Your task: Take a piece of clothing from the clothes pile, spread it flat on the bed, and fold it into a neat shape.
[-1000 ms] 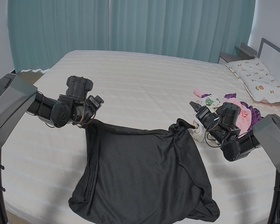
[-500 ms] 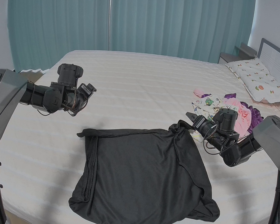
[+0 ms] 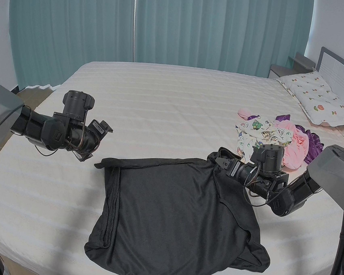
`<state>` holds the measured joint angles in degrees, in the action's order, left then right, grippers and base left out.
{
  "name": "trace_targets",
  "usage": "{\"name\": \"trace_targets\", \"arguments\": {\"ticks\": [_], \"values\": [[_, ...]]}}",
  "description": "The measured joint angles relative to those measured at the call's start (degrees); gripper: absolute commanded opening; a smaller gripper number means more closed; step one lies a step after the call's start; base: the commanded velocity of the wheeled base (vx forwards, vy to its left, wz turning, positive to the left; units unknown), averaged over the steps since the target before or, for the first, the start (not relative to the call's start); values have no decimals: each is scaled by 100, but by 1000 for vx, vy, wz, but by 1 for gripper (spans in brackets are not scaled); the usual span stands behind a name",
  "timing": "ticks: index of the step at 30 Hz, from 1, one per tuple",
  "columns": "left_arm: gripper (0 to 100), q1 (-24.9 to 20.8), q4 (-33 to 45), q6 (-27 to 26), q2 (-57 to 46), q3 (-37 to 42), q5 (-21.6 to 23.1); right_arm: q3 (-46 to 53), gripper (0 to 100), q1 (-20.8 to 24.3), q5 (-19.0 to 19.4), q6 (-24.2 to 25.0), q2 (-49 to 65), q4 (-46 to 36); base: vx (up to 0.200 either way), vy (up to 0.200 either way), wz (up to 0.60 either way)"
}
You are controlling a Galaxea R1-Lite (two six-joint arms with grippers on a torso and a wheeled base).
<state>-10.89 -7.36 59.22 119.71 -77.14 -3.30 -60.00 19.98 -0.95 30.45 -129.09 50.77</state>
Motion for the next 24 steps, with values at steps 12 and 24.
{"name": "trace_targets", "arguments": {"ticks": [12, 24], "values": [[100, -123, -1051, 712, -894, 2243, 139, -41, 100, 215, -66, -471, 12, -1136, 0, 0, 0], [100, -210, -1300, 934, -1269, 2754, 158, -356, 0, 262, -383, -656, -285, -1549, 0, 0, 0]]}}
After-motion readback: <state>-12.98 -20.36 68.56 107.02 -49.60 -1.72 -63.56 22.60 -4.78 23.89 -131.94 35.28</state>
